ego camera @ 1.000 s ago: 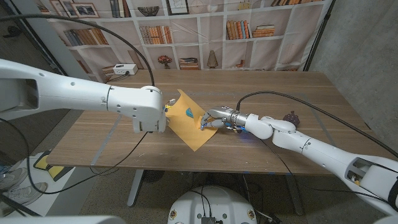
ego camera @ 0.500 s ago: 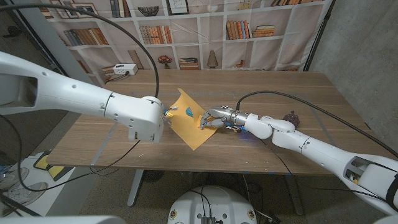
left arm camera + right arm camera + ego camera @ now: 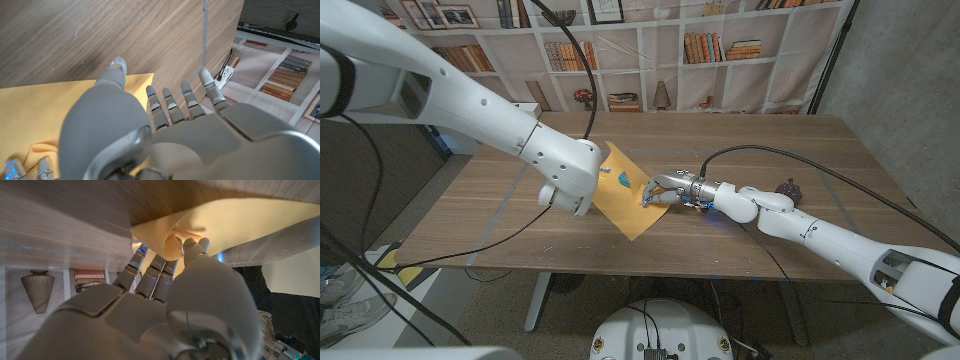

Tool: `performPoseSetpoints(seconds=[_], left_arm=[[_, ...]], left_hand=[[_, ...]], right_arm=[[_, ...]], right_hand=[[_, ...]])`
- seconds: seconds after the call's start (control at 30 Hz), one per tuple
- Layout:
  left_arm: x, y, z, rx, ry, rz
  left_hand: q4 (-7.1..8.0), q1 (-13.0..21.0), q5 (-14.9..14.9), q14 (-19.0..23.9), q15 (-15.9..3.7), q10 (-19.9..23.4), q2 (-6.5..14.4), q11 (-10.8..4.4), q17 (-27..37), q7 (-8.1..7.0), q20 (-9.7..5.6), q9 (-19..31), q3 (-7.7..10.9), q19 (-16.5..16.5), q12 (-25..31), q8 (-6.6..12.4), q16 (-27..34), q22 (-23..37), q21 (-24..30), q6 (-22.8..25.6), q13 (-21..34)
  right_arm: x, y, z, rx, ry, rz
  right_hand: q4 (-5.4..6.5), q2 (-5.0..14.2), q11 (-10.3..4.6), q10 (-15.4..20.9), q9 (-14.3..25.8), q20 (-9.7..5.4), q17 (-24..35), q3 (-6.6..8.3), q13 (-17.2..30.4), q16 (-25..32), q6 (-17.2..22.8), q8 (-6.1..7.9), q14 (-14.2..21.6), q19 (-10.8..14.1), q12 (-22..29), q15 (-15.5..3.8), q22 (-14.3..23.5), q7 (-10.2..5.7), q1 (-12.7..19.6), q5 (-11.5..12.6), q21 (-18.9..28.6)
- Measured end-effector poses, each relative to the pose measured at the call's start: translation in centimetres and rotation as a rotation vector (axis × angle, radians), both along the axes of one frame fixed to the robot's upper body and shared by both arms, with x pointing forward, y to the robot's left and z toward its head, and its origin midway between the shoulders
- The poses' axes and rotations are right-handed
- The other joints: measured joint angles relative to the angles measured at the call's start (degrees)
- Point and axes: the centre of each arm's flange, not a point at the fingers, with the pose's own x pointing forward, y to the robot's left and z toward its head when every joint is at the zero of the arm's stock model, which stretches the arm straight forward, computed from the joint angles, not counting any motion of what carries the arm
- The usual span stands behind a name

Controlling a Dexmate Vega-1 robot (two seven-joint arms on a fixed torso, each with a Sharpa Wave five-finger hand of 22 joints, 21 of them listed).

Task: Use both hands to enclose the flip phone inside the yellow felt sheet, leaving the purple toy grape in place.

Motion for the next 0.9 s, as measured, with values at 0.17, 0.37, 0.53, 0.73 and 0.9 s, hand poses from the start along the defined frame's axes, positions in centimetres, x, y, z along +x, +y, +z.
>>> performPoseSetpoints(seconds=[0.17, 0.37, 0.53, 0.73, 0.9], left_arm=[[0.5, 0.2, 0.1, 0.037, -0.024, -0.006], [1.1, 0.2, 0.4, 0.076, -0.082, -0.050], [1.7, 0.8, -0.3, 0.064, -0.124, -0.085], [2.3, 0.8, -0.2, 0.071, -0.168, -0.105], [3.3, 1.1, -0.7, 0.064, -0.191, -0.095]], left_hand=[[0.56, 0.0, 0.0, 0.3, -0.31, -0.4, 0.0, -0.17, 0.4, 0.08, -0.09, -0.1, -0.56, 0.1, 0.2, -0.20, 0.0, -0.8, 0.0, 0.0, 0.2], [1.12, -0.9, 0.0, 0.3, -0.30, -0.8, 0.8, 0.21, 0.6, -0.02, -0.09, -0.7, -1.58, 0.1, 0.2, -2.06, 0.0, -1.6, 0.0, -3.2, 0.5], [1.75, -1.6, -0.3, 0.5, -0.07, -0.8, 0.7, 0.21, 0.7, -0.02, -0.09, -0.7, -2.21, 0.1, 0.2, -2.79, 0.0, -2.0, 0.0, -4.4, 0.7], [1.92, -2.1, -0.3, 1.4, -0.07, -0.5, 0.8, -0.11, 0.7, 0.08, -0.50, -0.7, -2.37, 0.5, 1.0, -3.17, 0.0, -2.6, 0.3, -4.9, 0.8], [1.51, -2.0, -0.3, 1.4, 0.01, -0.5, 0.8, -0.11, 0.7, 0.08, -0.50, -0.7, -2.77, 0.5, 1.1, -3.17, -0.4, -2.8, 0.3, -4.9, 1.1]], right_arm=[[0.2, -0.1, 0.1, 0.001, -0.001, -0.003], [0.3, -0.3, 0.2, 0.003, -0.001, -0.005], [0.4, -0.4, 0.3, 0.005, 0.000, -0.006], [0.5, -0.5, 0.4, 0.006, 0.000, -0.008], [0.6, -0.6, 0.4, 0.007, 0.001, -0.009]], right_hand=[[0.00, 0.01, 0.00, 0.0, 0.0, 0.00, -0.2, 0.00, 0.3, 0.0, 0.0, -0.18, 0.3, 0.0, 0.0, -0.06, 0.0, 0.00, 0.0, -0.4, 0.0], [-0.17, 0.01, -0.21, 0.2, 0.0, 0.00, 0.0, 0.16, 0.3, -0.2, 0.0, -0.20, 0.3, 0.0, 0.0, -0.06, -0.3, 0.00, 0.0, -0.4, 0.0], [-0.26, 0.04, -0.31, 0.3, 0.0, 0.00, 0.0, 0.25, 0.5, -0.2, 0.0, -0.53, 0.3, 0.0, -0.4, -0.06, -0.3, 0.00, -0.2, -0.8, 0.0], [-0.41, -0.01, -0.31, 0.3, 0.0, 0.00, 0.0, 0.39, 0.5, -0.2, 0.0, -0.62, 0.3, 0.0, -0.4, -0.06, -0.3, 0.00, -0.6, -0.8, 0.0], [-0.41, -0.09, -0.44, 0.4, 0.0, 0.00, 0.0, 0.84, 0.5, -0.2, 0.0, -0.64, 0.3, 0.0, -0.4, -0.06, -0.3, 0.00, -0.7, -1.1, 0.0]])
